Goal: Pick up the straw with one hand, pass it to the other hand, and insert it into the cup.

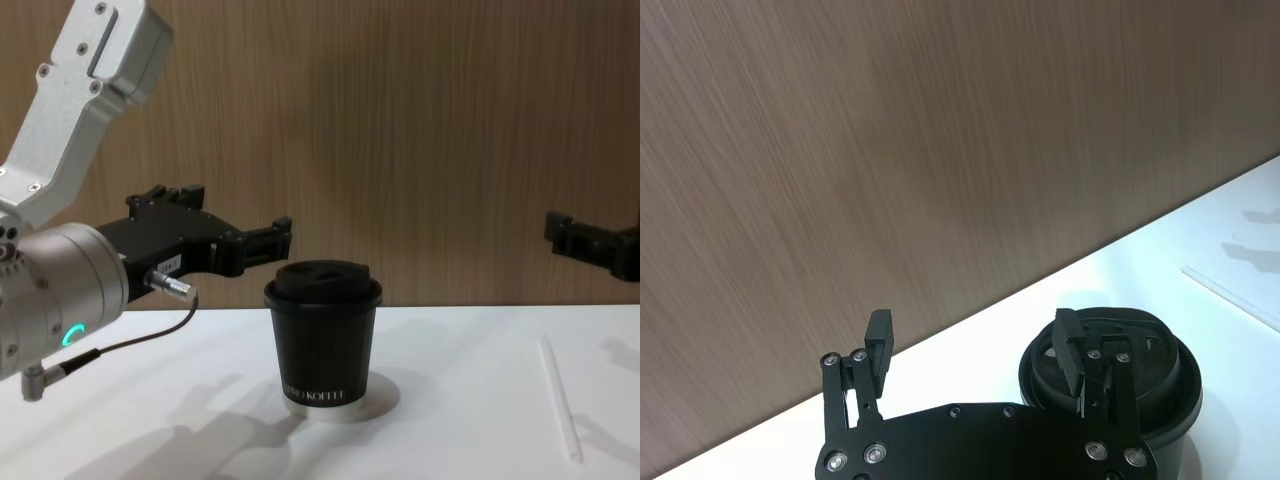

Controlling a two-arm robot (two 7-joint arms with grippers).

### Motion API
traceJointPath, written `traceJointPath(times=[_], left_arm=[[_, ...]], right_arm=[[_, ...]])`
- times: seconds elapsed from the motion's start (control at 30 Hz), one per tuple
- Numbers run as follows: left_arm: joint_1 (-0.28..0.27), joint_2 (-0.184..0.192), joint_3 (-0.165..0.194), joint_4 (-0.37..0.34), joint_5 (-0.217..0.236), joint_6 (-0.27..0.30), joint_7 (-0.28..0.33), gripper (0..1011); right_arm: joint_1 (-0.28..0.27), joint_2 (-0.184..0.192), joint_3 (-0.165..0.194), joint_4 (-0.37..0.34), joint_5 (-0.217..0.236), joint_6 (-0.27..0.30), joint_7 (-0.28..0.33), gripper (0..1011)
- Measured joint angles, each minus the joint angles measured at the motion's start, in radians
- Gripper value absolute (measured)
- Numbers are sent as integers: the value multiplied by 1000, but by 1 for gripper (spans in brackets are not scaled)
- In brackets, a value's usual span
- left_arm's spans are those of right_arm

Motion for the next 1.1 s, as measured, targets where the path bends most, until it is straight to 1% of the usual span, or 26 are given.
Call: traceJointPath(times=[1.1], left_arm=[[0, 0, 0, 0, 0, 0, 0, 1000]], right_arm=[[0, 0, 0, 0, 0, 0, 0, 1001]])
